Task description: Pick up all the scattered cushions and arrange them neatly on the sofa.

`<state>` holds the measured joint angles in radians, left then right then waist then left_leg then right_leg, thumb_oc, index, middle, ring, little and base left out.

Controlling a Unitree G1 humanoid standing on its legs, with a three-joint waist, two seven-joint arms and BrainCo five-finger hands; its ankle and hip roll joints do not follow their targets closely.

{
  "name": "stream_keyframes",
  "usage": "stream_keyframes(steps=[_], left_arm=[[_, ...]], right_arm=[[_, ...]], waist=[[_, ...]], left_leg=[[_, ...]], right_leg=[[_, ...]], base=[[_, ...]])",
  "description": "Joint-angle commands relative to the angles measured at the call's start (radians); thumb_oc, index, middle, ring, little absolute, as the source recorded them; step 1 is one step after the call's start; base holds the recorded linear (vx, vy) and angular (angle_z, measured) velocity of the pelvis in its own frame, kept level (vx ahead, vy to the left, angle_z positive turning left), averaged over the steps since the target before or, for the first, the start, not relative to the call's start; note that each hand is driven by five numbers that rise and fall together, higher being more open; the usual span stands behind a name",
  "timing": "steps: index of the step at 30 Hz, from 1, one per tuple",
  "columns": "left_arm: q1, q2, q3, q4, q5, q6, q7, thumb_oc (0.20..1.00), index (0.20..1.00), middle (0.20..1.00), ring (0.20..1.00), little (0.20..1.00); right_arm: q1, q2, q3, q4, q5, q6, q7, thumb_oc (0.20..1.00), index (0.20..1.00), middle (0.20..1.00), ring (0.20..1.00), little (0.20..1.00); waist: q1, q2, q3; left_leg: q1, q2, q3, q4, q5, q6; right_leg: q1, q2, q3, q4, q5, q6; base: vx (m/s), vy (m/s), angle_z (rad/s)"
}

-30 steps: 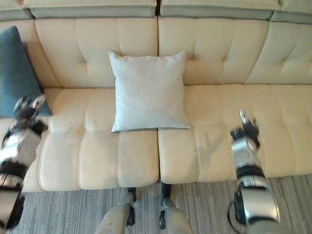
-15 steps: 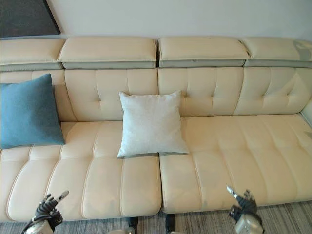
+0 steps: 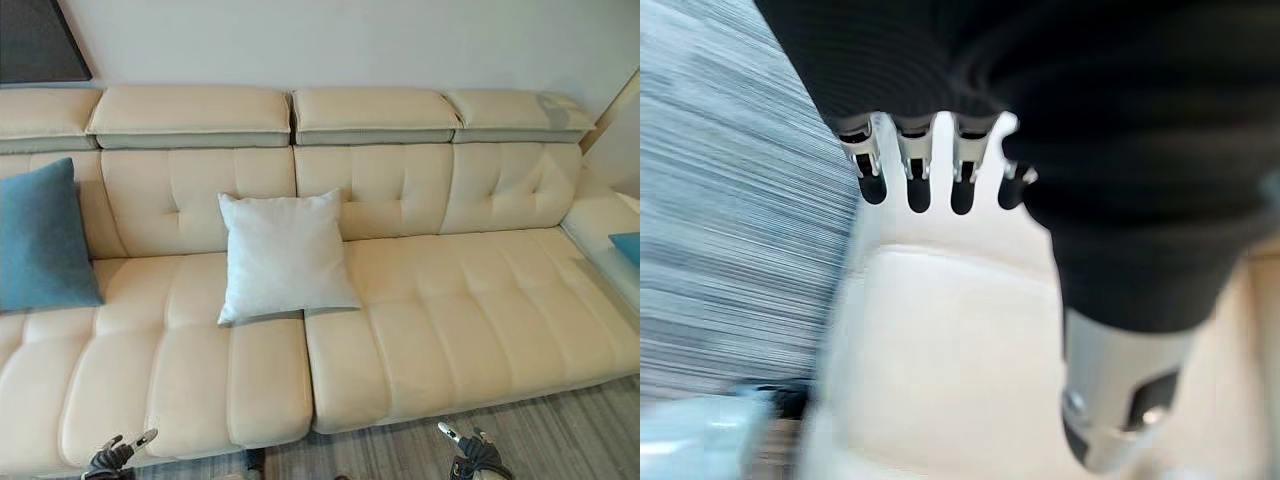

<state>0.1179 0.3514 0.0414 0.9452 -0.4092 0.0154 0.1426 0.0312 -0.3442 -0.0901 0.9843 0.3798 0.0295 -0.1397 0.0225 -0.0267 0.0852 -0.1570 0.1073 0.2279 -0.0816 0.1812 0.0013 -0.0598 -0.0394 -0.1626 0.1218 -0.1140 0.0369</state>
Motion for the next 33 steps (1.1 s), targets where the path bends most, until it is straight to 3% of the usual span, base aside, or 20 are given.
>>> stream_keyframes(steps=[1, 2, 6, 8, 10, 11, 13, 17, 20, 26, 29, 32, 33], left_arm=[[-0.076, 0.025, 0.005, 0.028, 0.063, -0.015, 0.0, 1.0, 1.0, 1.0, 1.0, 1.0], [-0.085, 0.024, -0.009, 0.045, 0.083, -0.004, -0.002, 1.0, 1.0, 1.0, 1.0, 1.0], [-0.09, 0.015, -0.035, 0.04, 0.116, -0.003, -0.01, 1.0, 1.0, 1.0, 1.0, 1.0], [-0.095, 0.007, -0.036, 0.042, 0.111, -0.005, -0.011, 1.0, 1.0, 1.0, 1.0, 1.0], [-0.091, 0.001, -0.036, 0.037, 0.113, -0.004, -0.014, 1.0, 1.0, 1.0, 1.0, 1.0], [-0.086, -0.002, -0.036, 0.034, 0.111, -0.005, -0.016, 1.0, 1.0, 1.0, 1.0, 1.0], [-0.068, -0.008, -0.038, 0.017, 0.108, -0.007, -0.019, 1.0, 1.0, 1.0, 1.0, 1.0], [-0.057, -0.025, -0.041, 0.029, 0.093, -0.002, -0.017, 1.0, 1.0, 1.0, 1.0, 1.0], [-0.064, -0.031, -0.061, 0.061, 0.123, 0.007, -0.028, 1.0, 1.0, 1.0, 1.0, 1.0], [-0.079, -0.046, -0.092, 0.102, 0.158, 0.014, -0.038, 1.0, 1.0, 1.0, 1.0, 1.0], [-0.123, -0.063, -0.133, 0.153, 0.21, 0.015, -0.04, 1.0, 1.0, 1.0, 1.0, 1.0], [-0.134, -0.063, -0.134, 0.157, 0.223, 0.012, -0.036, 1.0, 1.0, 1.0, 1.0, 1.0], [-0.135, -0.062, -0.137, 0.159, 0.237, 0.01, -0.033, 1.0, 1.0, 1.0, 1.0, 1.0]], right_arm=[[-0.026, -0.01, 0.033, 0.039, -0.05, -0.003, 0.001, 1.0, 1.0, 1.0, 1.0, 1.0], [-0.018, -0.014, 0.043, 0.049, -0.057, 0.003, 0.004, 1.0, 1.0, 1.0, 1.0, 1.0], [-0.009, -0.02, 0.052, 0.053, -0.068, 0.003, 0.009, 1.0, 1.0, 1.0, 1.0, 1.0], [-0.02, -0.025, 0.056, 0.047, -0.066, 0.007, 0.01, 1.0, 1.0, 1.0, 1.0, 1.0], [-0.021, -0.02, 0.056, 0.048, -0.063, 0.011, 0.017, 1.0, 1.0, 1.0, 1.0, 1.0], [-0.021, -0.016, 0.056, 0.046, -0.057, 0.011, 0.019, 1.0, 1.0, 1.0, 1.0, 1.0], [-0.017, -0.011, 0.066, 0.047, -0.056, 0.014, 0.029, 1.0, 1.0, 1.0, 1.0, 1.0], [-0.002, 0.011, 0.077, 0.069, -0.055, 0.017, 0.036, 1.0, 1.0, 1.0, 1.0, 1.0], [0.01, 0.012, 0.061, 0.083, -0.04, 0.017, 0.035, 1.0, 1.0, 1.0, 1.0, 1.0], [0.009, 0.013, 0.052, 0.094, -0.024, 0.014, 0.034, 1.0, 1.0, 1.0, 1.0, 1.0], [-0.018, 0.014, 0.039, 0.106, -0.006, 0.009, 0.029, 1.0, 1.0, 1.0, 1.0, 1.0], [-0.027, 0.013, 0.037, 0.105, -0.012, 0.007, 0.027, 1.0, 1.0, 1.0, 1.0, 1.0], [-0.026, 0.014, 0.035, 0.106, -0.021, 0.005, 0.023, 1.0, 1.0, 1.0, 1.0, 1.0]], waist=[[-0.02, -0.01, 0.044], [-0.028, -0.002, 0.065], [-0.031, 0.006, 0.09], [-0.026, 0.004, 0.1], [-0.031, -0.004, 0.087], [-0.029, -0.01, 0.081], [-0.029, -0.006, 0.066], [-0.045, 0.02, 0.036], [-0.066, 0.029, 0.018], [-0.089, 0.039, 0.021], [-0.133, 0.057, 0.045], [-0.138, 0.064, 0.067], [-0.132, 0.067, 0.077]], left_leg=[[0.028, -0.081, -0.038, -0.006, -0.067, -0.062], [0.021, -0.066, -0.041, -0.006, -0.032, -0.088], [0.008, -0.064, -0.072, -0.006, -0.003, -0.109], [0.049, -0.087, -0.113, -0.006, -0.016, -0.089], [0.073, -0.097, -0.096, 0.046, -0.083, -0.062], [0.083, -0.109, -0.103, 0.113, -0.141, -0.047], [0.13, -0.126, -0.13, 0.135, -0.205, -0.031], [0.195, -0.123, -0.165, -0.006, -0.162, -0.037], [0.201, -0.126, -0.154, -0.006, -0.182, -0.037], [0.223, -0.131, -0.108, -0.006, -0.208, -0.02], [0.225, -0.128, 0.019, -0.006, -0.236, 0.003], [0.227, -0.118, 0.083, -0.006, -0.245, 0.006], [0.243, -0.111, 0.122, -0.006, -0.263, 0.001]], right_leg=[[0.173, 0.031, -0.003, -0.184, 0.003, 0.037], [0.171, 0.052, -0.011, -0.183, 0.006, 0.023], [0.161, 0.055, -0.027, -0.174, 0.016, 0.015], [0.146, 0.044, -0.028, -0.167, 0.031, 0.017], [0.129, 0.025, -0.024, -0.168, 0.05, 0.023], [0.126, 0.017, -0.011, -0.173, 0.057, 0.024], [0.121, 0.019, 0.008, -0.179, 0.061, 0.025], [0.113, 0.044, 0.029, -0.188, 0.068, 0.028], [0.116, 0.042, 0.03, -0.193, 0.073, 0.031], [0.111, 0.033, 0.086, -0.194, 0.092, 0.045], [0.03, 0.027, 0.174, -0.122, 0.106, 0.078], [-0.02, 0.015, 0.146, -0.057, 0.105, 0.091], [-0.027, -0.01, 0.067, -0.038, 0.098, 0.1]], base=[[-0.44, -0.369, -0.04], [-0.33, -0.263, 0.06], [-0.32, -0.185, 0.18], [-0.27, -0.102, -0.14], [-0.13, -0.051, -0.25], [-0.1, -0.029, -0.25], [-0.06, -0.004, -0.16], [-0.02, 0.04, -0.2], [-0.01, 0.083, -0.13], [-0.02, 0.101, -0.33], [-0.09, 0.175, -0.55], [-0.07, 0.078, -1.29], [-0.01, 0.013, -1.26]])
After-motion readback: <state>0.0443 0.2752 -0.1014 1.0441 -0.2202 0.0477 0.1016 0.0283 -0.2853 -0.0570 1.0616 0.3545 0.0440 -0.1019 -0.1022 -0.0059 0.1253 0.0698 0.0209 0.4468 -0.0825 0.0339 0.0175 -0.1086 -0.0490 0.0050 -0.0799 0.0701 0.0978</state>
